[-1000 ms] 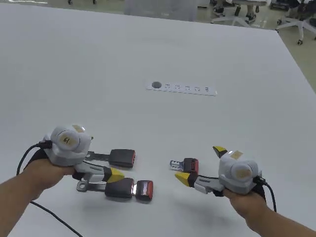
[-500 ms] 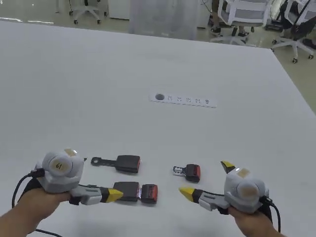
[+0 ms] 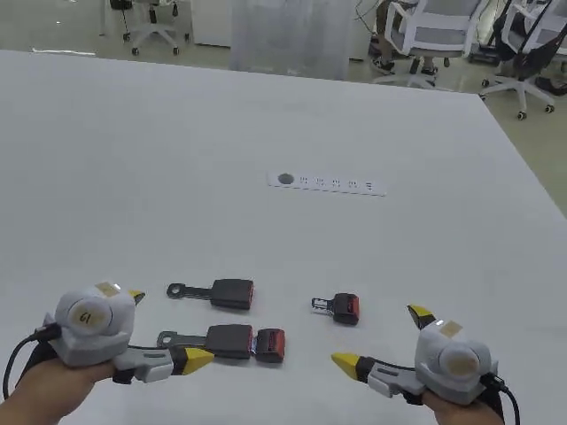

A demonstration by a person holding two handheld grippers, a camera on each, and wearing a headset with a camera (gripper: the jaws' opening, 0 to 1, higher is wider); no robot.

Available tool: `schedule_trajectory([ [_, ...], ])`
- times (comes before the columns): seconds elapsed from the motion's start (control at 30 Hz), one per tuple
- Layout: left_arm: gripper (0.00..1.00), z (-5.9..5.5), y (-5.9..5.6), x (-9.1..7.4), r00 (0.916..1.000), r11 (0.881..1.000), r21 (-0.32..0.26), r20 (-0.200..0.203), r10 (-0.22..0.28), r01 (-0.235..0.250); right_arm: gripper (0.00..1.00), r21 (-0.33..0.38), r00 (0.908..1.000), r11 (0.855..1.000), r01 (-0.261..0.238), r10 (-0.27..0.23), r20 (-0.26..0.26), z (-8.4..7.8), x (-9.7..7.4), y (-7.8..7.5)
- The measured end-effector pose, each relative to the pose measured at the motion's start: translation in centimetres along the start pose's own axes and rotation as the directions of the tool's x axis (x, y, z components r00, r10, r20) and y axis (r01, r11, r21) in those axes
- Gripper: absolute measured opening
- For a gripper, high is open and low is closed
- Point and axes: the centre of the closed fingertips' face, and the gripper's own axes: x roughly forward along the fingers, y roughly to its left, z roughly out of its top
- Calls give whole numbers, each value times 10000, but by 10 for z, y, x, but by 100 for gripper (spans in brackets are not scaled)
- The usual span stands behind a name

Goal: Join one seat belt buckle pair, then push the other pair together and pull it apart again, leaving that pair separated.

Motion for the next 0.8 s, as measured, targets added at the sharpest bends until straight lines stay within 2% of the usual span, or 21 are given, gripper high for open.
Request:
schedule_trajectory([
  [0.3, 100, -3, -4, -9, 9998, 10000, 43, 202, -52, 51, 100, 142, 9998, 9997, 175, -176, 119, -1, -11, -2],
  [0.43, 100, -5, -4, -12, 9997, 10000, 6, 206, -95, 95, 100, 140, 9998, 9997, 192, -193, 109, -3, -14, -1],
  [0.8, 100, -4, -2, -19, 9993, 10000, 12, 356, -91, 90, 100, 128, 9997, 9996, 239, -239, 36, -5, -18, 1],
])
